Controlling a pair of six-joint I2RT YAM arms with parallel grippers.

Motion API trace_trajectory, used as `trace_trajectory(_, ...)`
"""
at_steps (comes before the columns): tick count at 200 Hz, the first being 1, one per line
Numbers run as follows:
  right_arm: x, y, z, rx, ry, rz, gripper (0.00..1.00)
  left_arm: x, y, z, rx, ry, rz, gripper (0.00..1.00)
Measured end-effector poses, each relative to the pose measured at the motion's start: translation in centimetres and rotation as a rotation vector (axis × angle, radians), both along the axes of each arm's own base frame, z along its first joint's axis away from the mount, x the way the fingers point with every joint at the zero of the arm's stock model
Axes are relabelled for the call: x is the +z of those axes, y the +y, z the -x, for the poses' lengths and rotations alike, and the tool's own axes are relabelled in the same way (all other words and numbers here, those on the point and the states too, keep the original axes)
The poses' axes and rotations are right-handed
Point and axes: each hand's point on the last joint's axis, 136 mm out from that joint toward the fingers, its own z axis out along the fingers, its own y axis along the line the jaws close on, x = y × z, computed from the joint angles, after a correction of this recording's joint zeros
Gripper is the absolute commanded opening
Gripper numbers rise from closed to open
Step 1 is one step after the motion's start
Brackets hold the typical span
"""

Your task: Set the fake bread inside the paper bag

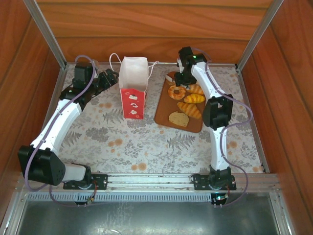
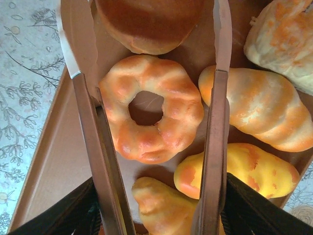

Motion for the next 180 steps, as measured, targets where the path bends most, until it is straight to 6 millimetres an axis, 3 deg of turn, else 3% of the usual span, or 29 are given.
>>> trace_trajectory(56, -2.5, 0.1, -0.3, 0.008, 0.046, 0.025, 0.63, -0.6, 0.0, -0.2, -0.003, 0.015, 0.001, 0.87)
trace_trajectory(132, -2.0, 0.3, -1.3, 0.031, 0.015, 0.037, 0.62, -0.6, 0.1, -0.2, -0.005, 0.019, 0.005, 0.87)
trace_trajectory(180, -2.2, 0.4, -1.4, 0.042, 0.017, 0.045, 0.54, -0.7, 0.1, -0.1, -0.006, 0.022, 0.005, 0.87)
